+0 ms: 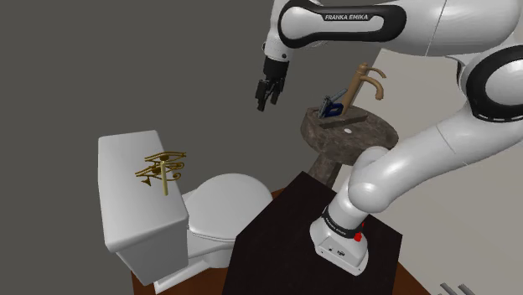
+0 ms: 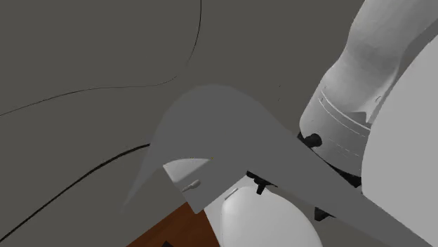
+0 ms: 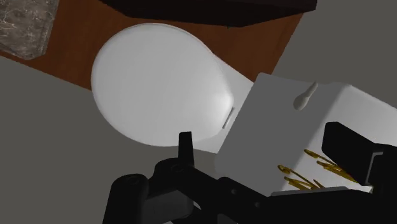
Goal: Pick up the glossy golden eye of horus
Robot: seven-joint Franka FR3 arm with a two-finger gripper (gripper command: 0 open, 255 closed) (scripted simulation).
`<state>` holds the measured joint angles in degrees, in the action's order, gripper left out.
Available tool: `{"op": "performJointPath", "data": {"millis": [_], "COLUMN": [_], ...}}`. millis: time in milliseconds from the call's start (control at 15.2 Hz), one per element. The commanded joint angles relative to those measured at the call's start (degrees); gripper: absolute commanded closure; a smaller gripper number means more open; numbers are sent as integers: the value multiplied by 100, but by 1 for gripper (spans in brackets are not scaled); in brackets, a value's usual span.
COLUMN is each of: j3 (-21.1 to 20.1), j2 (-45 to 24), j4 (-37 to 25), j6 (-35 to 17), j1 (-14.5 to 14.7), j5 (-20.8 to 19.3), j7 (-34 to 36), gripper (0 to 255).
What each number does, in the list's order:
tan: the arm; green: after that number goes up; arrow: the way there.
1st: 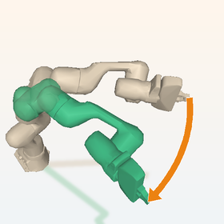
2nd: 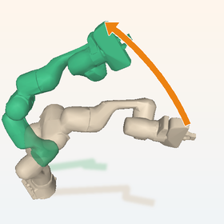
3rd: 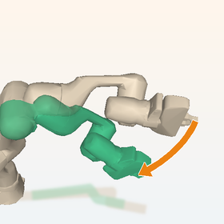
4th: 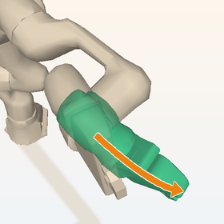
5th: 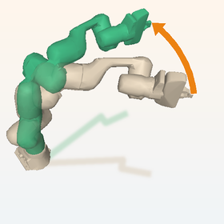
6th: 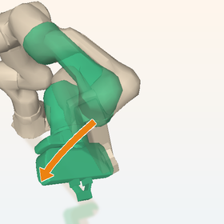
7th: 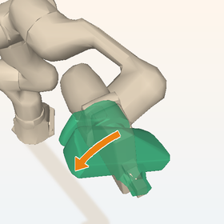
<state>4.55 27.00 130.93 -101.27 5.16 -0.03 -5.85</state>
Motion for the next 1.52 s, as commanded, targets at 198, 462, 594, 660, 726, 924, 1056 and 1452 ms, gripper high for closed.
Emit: {"op": "performJointPath", "data": {"millis": [198, 462, 594, 660, 726, 924, 1056, 1452], "j3": [8, -48, -95, -123, -154, -261, -343, -615], "j2": [-988, -1765, -2146, -2334, -2520, -3069, -3425, -4453], "j4": [-374, -750, -962, -1073, -1188, -1547, -1798, -2593], "j6": [-630, -1041, -1216, -1297, -1373, -1577, -1693, -1958], "j1": [276, 463, 548, 588, 626, 737, 806, 1022], "j5": [22, 60, 76, 82, 86, 85, 70, -54], "j7": [-774, -1352, -1627, -1761, -1892, -2267, -2503, -3142], "gripper": [0, 0, 0, 0, 0, 0, 0, 0]}}
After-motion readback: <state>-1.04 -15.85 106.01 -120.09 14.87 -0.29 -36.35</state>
